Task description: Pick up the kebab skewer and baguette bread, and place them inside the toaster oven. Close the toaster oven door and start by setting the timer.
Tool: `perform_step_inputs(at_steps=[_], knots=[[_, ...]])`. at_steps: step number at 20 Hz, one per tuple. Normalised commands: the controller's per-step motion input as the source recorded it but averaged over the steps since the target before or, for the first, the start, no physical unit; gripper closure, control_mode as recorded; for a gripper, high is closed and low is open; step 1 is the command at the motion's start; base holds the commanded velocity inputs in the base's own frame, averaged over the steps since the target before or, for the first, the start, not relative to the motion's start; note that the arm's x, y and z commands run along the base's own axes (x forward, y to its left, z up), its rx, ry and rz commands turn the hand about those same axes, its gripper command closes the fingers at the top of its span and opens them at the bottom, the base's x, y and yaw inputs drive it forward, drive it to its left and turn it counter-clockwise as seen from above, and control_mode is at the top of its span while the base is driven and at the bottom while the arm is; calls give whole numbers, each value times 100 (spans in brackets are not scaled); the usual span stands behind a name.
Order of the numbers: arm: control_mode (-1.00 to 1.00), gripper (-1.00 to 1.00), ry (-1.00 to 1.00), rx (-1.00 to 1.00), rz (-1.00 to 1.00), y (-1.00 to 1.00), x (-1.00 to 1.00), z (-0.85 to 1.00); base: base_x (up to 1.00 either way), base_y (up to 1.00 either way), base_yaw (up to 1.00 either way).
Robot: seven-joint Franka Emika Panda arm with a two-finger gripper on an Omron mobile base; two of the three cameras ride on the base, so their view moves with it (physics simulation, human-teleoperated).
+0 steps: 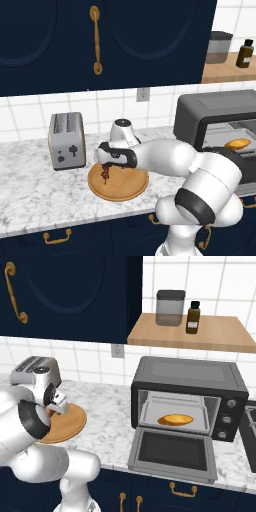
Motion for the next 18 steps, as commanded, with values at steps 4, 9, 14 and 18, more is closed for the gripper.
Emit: perform_step_inputs(at_steps=[4, 9, 14, 18], knots=[[-100, -100, 0, 0, 0, 0, 37, -27, 0, 0, 0], [-100, -100, 1, -3, 0, 18, 29, -35, 0, 0, 0], [-100, -100, 0, -2, 0, 18, 7, -31, 0, 0, 0], [-100, -100, 0, 0, 0, 11, 7, -18, 0, 0, 0]])
